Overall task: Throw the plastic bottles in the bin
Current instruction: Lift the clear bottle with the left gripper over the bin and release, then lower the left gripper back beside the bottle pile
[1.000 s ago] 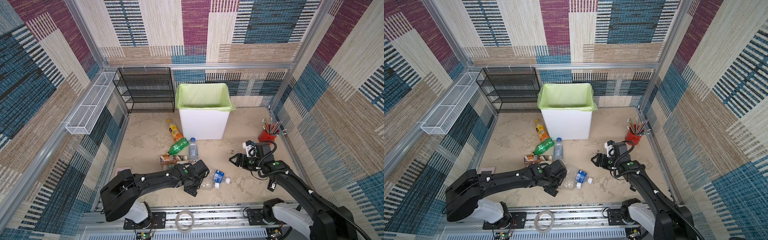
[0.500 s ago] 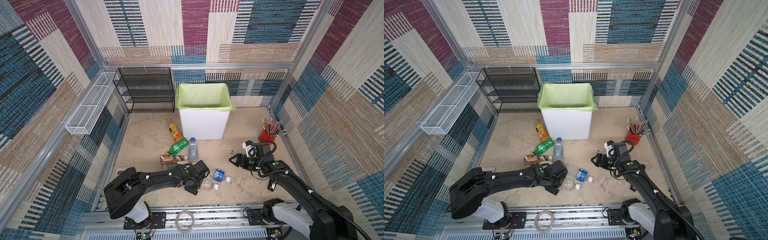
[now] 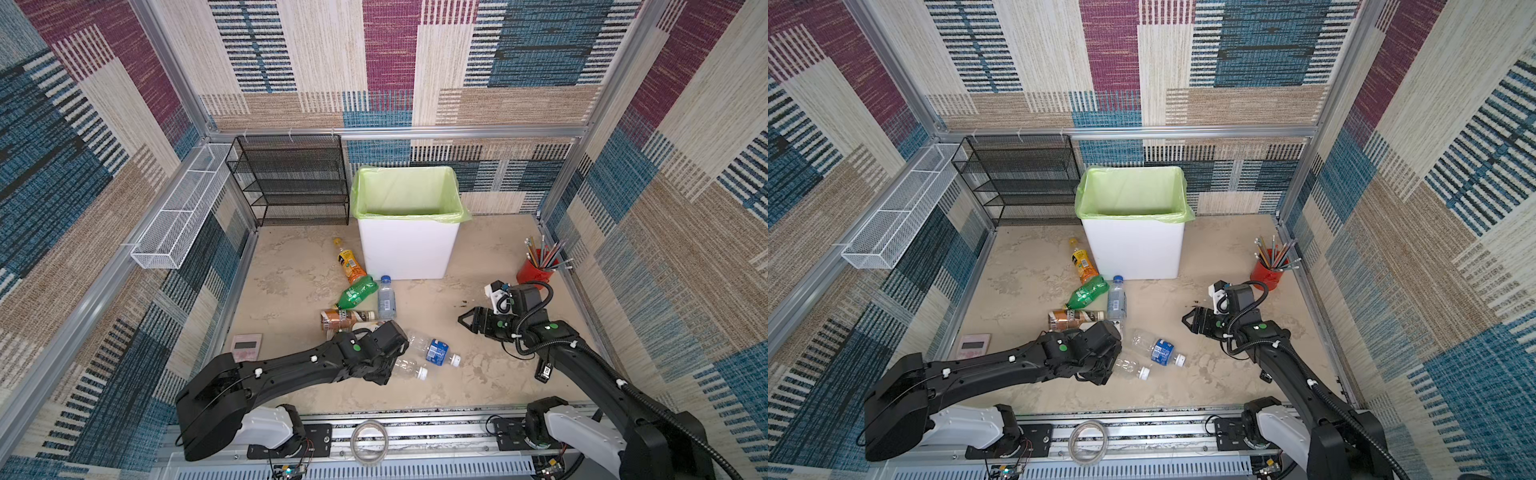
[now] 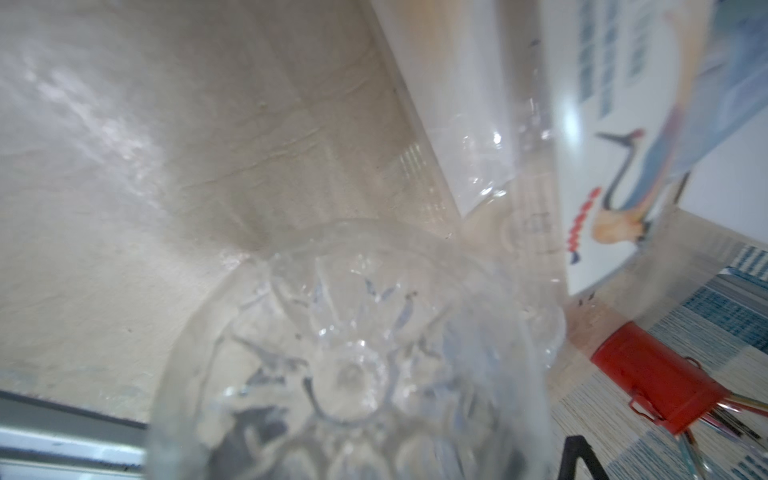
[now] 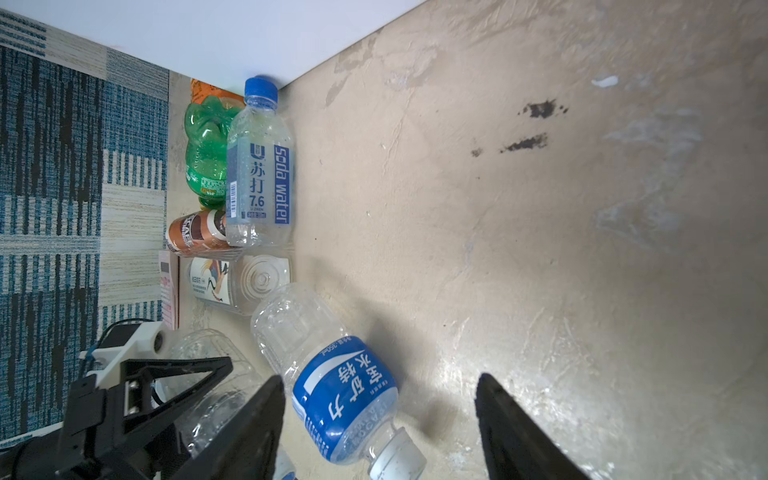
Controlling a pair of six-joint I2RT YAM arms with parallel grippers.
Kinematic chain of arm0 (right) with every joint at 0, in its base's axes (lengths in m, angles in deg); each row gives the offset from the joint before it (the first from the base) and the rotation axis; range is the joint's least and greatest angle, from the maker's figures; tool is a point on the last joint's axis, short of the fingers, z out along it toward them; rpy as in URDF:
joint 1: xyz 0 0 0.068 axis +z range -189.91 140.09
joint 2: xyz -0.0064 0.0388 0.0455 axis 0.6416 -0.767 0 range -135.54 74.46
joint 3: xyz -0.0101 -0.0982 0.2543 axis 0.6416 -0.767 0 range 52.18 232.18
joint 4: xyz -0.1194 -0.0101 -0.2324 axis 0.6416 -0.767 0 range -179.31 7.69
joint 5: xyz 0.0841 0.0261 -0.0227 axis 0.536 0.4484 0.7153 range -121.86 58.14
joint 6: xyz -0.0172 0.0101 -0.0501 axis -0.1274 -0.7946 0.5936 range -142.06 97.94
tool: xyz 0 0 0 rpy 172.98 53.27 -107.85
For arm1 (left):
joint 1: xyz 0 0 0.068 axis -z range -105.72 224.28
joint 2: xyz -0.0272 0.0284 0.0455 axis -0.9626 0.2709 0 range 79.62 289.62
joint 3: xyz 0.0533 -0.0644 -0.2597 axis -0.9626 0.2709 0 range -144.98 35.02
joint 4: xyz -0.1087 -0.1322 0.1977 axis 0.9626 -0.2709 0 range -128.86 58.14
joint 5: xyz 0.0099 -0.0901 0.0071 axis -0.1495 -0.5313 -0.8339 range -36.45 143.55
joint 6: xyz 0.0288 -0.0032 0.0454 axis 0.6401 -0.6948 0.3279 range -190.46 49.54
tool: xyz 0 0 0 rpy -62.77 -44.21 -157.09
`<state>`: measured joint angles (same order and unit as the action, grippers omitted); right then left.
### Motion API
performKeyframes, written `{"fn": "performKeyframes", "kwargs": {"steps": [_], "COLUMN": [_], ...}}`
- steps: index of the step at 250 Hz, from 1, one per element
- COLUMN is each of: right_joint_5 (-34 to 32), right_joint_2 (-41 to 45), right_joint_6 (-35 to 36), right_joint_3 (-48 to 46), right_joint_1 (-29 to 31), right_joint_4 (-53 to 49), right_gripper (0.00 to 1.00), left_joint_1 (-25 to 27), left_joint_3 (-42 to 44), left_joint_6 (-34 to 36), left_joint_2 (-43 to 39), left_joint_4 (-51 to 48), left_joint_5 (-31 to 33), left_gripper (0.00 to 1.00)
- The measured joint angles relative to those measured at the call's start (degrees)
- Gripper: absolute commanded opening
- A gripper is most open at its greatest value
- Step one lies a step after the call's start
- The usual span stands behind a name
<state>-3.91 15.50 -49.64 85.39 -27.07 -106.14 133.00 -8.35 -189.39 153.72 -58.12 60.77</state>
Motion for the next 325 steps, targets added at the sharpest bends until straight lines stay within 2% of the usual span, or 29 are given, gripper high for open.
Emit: {"fn": "performKeyframes", "kwargs": {"steps": [50,78,126,168,207,234,253,267,276,284,305,325], "right_joint_5": [0.17,0.37,0.59,0.59,0.59,0.55,0.52,0.46,0.35,0.26,-0.09,-0.59], "right_joint_2": [-1.55,-2.82,-4.63,-5.92,-6.19,-5.92,-5.38,-4.66,-3.98,-3.21,-1.01,0.35], "right_joint_6": [-0.02,-0.02,0.07,0.46,0.63,0.63,0.63,0.63,0.63,0.63,0.63,0.63], "right_joint_3": [0.63,1.38,2.58,3.41,4.2,4.63,4.76,4.9,4.96,4.96,4.68,4.26], "right_joint_1": [0.0,-0.02,-0.04,-0.04,-0.04,-0.04,-0.04,-0.04,-0.04,-0.04,-0.04,-0.04], "right_joint_4": [0.17,0.55,0.98,1.27,1.27,1.25,1.09,0.72,0.37,0.0,-0.46,-0.81], "right_gripper": [0.74,0.74,0.74,0.74,0.74,0.74,0.74,0.74,0.75,0.75,0.75,0.75], "left_joint_1": [-0.17,-0.52,-1.64,-6.71,-14.73,-21.66,-25.51,-27.36,-28.15,-28.44,-28.26,-28.04], "left_joint_3": [5.81,9.29,10.01,1.01,-14.69,-33.09,-50.53,-64.04,-73.59,-80.19,-96.35,-98.68], "left_joint_6": [0.31,2.89,13.33,26.08,36.0,40.87,42.88,43.93,44.35,44.74,46.53,48.7], "left_joint_2": [-13.33,-20.94,-28.72,-25.64,-14.25,0.31,13.49,23.28,29.44,33.38,40.46,38.38], "left_joint_4": [-0.55,1.64,9.31,16.57,21.33,25.81,28.26,28.94,28.2,26.93,21.4,21.33], "left_joint_5": [6.75,10.99,17.05,17.33,10.23,3.43,-2.16,-6.25,-8.68,-10.29,-14.29,-16.52], "left_gripper": [0.54,0.54,0.57,0.58,0.58,0.59,0.71,0.86,0.91,0.99,0.99,0.99]}}
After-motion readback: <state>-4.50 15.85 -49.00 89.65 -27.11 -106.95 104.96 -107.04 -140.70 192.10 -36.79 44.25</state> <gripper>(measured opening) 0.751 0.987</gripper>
